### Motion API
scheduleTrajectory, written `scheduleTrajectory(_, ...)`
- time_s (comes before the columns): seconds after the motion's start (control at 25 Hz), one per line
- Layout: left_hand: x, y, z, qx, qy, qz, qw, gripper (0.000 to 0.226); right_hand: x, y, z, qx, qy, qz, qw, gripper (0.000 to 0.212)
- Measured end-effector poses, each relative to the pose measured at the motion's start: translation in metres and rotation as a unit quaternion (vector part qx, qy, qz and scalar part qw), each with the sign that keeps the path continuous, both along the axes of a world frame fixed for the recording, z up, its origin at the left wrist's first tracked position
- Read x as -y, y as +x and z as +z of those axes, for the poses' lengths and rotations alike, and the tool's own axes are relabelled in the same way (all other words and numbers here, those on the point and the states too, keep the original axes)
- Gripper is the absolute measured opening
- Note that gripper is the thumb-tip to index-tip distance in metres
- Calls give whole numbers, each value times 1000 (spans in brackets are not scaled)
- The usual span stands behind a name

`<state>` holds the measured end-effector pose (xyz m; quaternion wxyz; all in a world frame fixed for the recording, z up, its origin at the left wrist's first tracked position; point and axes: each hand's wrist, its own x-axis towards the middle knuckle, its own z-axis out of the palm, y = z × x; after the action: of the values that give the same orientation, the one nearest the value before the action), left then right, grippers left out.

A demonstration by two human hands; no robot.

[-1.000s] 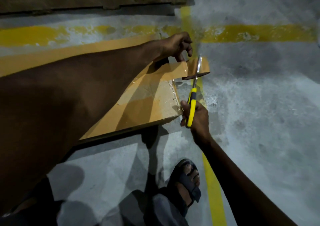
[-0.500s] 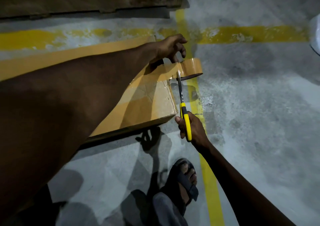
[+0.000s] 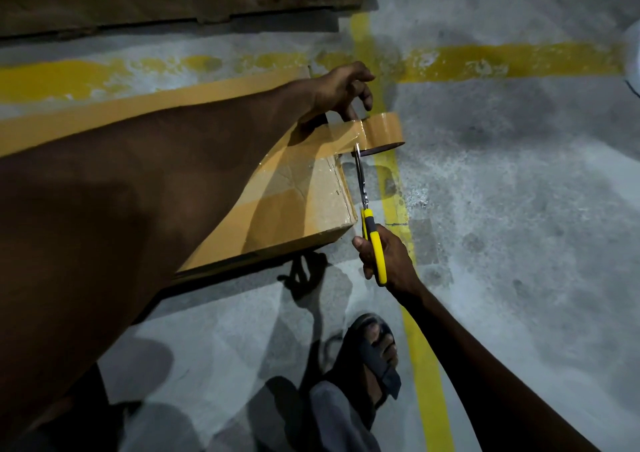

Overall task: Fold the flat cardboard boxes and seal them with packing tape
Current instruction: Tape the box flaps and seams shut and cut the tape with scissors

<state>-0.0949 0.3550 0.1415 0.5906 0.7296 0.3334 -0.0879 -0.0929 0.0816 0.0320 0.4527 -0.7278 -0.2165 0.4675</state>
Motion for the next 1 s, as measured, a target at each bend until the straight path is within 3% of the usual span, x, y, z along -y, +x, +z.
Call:
scheduleTrajectory(0.32,-3,1,-5,4,-12,-14,1000,56,1,-1,0,10,-8,-6,1000,78)
scheduleTrajectory(0.48,-1,1,-4,14,-16,-11,1000,49,9,0,-4,24,-17,-4,1000,96)
scheduleTrajectory(0.72,-6,5,-14,2,-17,-27,999,53,-4,3,-2,-1,-1,-13,1000,79)
scheduleTrajectory(0.92,-7,4,-13,2,-7,-33,999,56,-21,7,7,3,-3,3,1000,94)
scheduleTrajectory(1.0,-6,4,-13,11,-7,-31,999,55,-25,9,8,-13,8,6,1000,91)
